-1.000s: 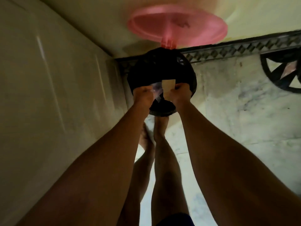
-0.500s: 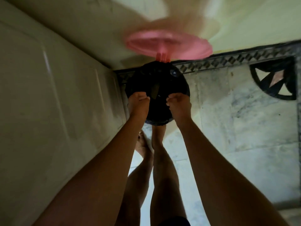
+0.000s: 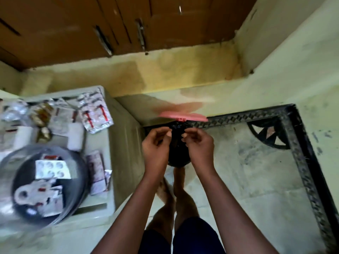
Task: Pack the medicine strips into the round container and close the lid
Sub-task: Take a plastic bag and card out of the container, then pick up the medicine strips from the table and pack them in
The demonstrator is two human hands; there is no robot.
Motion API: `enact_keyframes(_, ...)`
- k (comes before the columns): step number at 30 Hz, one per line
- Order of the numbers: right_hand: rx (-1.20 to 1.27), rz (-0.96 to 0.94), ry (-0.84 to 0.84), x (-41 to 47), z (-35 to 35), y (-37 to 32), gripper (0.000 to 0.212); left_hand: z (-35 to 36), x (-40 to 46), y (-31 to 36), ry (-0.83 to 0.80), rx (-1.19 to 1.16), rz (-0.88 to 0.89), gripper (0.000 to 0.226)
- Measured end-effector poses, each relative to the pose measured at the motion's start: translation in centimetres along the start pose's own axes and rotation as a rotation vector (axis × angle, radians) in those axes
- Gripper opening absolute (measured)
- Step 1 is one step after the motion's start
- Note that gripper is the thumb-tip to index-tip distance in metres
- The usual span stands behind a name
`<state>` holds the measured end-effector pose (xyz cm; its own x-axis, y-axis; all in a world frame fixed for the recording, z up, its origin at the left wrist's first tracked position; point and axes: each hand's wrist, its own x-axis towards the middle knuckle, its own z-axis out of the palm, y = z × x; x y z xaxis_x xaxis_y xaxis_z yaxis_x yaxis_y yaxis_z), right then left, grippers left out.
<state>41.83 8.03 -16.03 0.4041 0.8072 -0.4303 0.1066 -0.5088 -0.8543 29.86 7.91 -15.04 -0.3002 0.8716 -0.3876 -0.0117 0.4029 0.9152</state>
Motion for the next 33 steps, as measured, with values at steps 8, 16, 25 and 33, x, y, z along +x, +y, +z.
enact_keyframes(8,0.110,-0.265,-0.049,-10.1,-1.8,-12.8,0.011,-6.6,-8.5,12.8,-0.017,0.007,0.252,0.012)
enact_keyframes(16,0.078,-0.444,-0.199,-15.8,-0.8,-16.5,0.010,-12.7,-12.5,15.0,0.107,0.026,0.326,0.011)
enact_keyframes(25,0.048,-0.446,-0.301,-19.6,3.9,-16.0,0.009,-18.2,-13.6,14.6,0.247,-0.056,0.324,0.011)
enact_keyframes(33,0.062,-0.448,-0.232,-24.0,12.4,-16.4,0.015,-28.9,-10.3,13.3,0.224,-0.005,0.309,0.013)
